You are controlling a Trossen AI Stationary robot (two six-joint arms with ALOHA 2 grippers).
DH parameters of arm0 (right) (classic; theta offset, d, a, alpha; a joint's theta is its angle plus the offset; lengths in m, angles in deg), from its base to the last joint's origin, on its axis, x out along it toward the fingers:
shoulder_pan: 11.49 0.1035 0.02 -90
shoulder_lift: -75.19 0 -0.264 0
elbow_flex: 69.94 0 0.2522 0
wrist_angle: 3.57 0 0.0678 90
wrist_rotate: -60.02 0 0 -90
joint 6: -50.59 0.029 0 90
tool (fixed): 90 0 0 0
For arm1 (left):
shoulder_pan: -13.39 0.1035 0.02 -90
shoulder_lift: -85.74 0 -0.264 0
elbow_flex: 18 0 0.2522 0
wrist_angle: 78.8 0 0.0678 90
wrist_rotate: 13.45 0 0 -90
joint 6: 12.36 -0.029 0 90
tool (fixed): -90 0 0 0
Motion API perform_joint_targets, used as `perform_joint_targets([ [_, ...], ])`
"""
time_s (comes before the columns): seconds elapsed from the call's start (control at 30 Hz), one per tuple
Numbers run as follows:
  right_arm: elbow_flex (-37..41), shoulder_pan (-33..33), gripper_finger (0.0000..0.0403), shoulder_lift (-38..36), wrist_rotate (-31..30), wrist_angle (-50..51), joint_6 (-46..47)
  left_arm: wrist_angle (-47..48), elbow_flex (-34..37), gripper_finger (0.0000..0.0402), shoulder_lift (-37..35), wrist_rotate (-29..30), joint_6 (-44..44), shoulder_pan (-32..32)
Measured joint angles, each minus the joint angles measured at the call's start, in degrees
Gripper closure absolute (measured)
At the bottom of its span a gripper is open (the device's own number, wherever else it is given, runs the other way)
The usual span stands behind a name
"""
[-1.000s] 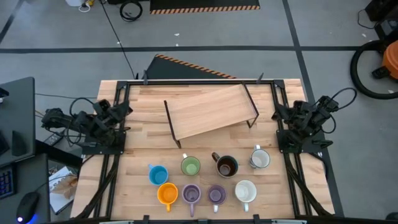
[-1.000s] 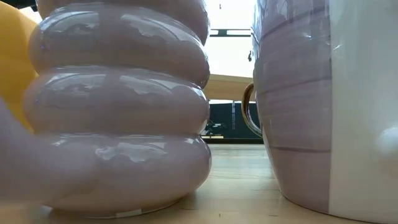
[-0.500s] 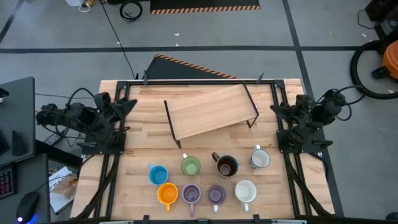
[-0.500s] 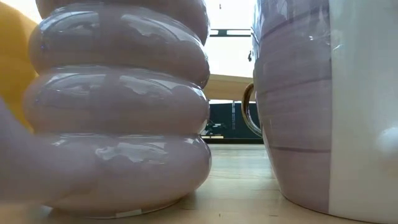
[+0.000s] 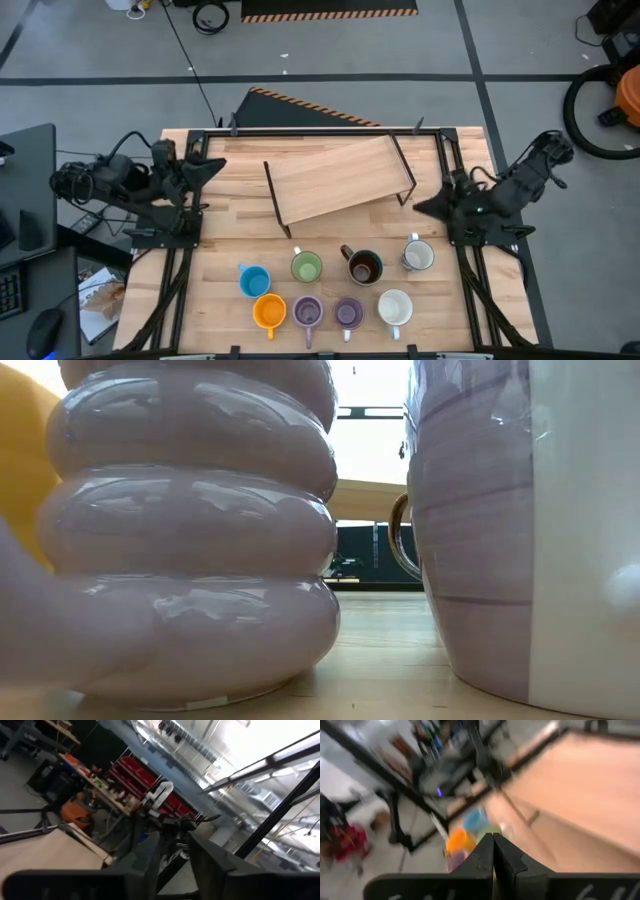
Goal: Place coffee mugs
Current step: Put the blue patterned mug on the shelf
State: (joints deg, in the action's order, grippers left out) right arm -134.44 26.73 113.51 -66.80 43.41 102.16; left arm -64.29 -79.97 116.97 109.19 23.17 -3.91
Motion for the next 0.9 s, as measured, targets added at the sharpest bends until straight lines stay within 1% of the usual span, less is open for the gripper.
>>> perform_joint_targets([
  [0.07,-1.8,-0.7,0.0394,3.4,3.8,4.0,2.6,2.5,-1.4,0.0267,-0.1,0.0,-0.4,0.0],
  [0.13,-3.4,-1.4,0.0394,6.5,8.0,7.2,3.9,3.1,-2.4,0.0256,-0.1,0.0,-1.5,0.0],
  [0.27,-6.9,-3.1,0.0394,12.3,16.1,12.1,4.3,3.3,-3.5,0.0251,-0.1,0.2,-3.5,0.0],
  [0.37,-10.0,-3.9,0.0394,16.5,20.8,17.0,4.3,2.9,-3.8,0.0251,-0.1,1.2,-4.4,0.0],
  [0.53,-15.3,-4.7,0.0394,23.2,26.1,27.7,3.6,3.0,-3.8,0.0251,-0.1,2.3,-4.4,0.0],
  [0.63,-15.8,-4.7,0.0394,26.5,28.9,32.7,2.3,3.0,-3.8,0.0251,-0.1,2.3,-4.7,0.0],
  [0.7,-15.6,-4.6,0.039,28.3,30.2,34.0,1.6,3.3,-3.8,0.0251,-0.1,2.3,-4.7,0.0],
  [0.8,-15.2,-4.6,0.0375,30.9,32.3,34.3,-1.8,4.2,-3.8,0.025,-0.1,2.6,-4.7,0.0],
  [0.9,-15.1,-4.5,0.0341,33.5,35.6,34.2,-6.6,5.4,-3.8,0.025,-0.1,2.7,-4.1,0.0],
])
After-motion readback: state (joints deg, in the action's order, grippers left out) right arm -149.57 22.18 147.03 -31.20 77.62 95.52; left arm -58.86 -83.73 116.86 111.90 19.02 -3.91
